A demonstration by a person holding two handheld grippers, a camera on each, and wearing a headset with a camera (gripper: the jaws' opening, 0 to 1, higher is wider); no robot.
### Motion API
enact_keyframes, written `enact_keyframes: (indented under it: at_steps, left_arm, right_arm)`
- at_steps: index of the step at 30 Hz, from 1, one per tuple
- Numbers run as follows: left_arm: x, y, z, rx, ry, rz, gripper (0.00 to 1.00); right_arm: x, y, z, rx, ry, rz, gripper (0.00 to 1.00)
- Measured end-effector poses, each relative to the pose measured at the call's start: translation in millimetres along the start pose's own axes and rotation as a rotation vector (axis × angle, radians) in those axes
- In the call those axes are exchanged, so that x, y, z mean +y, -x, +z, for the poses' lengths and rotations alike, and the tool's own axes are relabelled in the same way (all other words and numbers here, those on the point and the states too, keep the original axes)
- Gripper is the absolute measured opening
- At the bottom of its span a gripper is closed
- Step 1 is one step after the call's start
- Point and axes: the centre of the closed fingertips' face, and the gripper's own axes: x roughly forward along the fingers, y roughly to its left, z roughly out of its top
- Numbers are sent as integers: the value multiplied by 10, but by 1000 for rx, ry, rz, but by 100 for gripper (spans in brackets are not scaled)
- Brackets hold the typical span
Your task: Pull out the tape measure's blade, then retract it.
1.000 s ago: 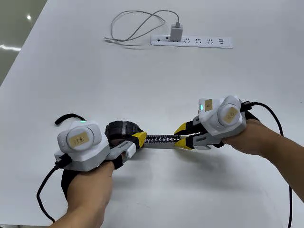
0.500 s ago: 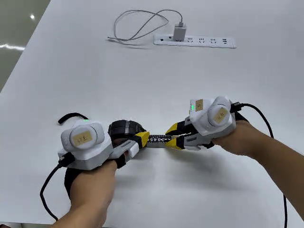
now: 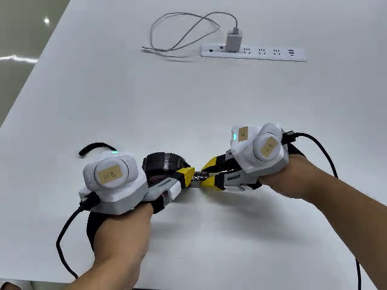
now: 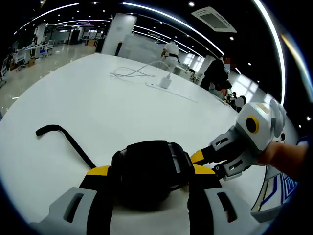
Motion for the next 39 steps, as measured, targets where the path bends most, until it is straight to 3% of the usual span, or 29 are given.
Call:
enact_keyframes:
  at_steps: [18,39]
  left_arm:
    - [0,-5,-1,1,1,0,58]
    - [-10,-11,-2,-1,-2,-8,60]
  right_arm:
    - [18,-114,107,-14,9,19,10]
    - [20,-127,78,9,-20,21,12]
